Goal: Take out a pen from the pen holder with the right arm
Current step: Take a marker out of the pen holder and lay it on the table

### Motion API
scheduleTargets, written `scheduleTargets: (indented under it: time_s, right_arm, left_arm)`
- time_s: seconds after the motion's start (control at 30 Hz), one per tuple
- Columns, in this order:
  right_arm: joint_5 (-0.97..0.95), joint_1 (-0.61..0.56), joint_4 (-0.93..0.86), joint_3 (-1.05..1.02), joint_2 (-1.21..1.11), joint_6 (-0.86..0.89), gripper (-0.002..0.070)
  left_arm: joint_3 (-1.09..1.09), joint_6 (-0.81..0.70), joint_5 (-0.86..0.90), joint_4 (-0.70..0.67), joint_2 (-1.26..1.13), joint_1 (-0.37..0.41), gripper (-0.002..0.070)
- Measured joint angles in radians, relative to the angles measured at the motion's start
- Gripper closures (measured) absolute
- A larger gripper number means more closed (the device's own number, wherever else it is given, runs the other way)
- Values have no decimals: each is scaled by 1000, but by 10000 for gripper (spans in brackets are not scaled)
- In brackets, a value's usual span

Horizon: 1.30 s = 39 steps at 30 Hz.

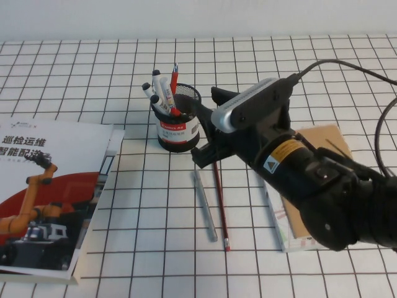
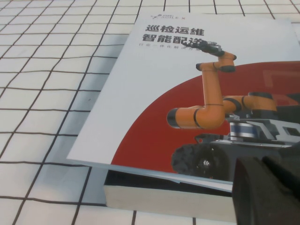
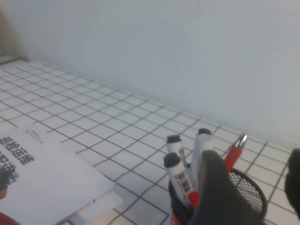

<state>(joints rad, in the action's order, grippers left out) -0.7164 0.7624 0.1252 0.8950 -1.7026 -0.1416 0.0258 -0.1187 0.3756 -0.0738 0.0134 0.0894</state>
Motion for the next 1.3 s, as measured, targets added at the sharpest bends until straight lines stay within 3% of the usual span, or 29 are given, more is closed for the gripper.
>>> scheduleTargets:
  time_s: [0.1,0.27,0.7,0.97,1.3]
  right_arm:
    - [-126,0,-61,3,-63,24,353]
    - [-239,0,-116,2,-148,28,322]
    - [-277,0,-169,95,-289,30,320]
    - [-221,-21,-191,189,-364,30,367]
    - [-182,-47,-204,260,-403,30,376]
  left_arm:
    - [0,0,0,0,0,0,678]
    - [0,0,0,0,0,0,678]
    - [0,0,0,0,0,0,678]
    - [0,0,0,0,0,0,678]
    - [0,0,0,0,0,0,678]
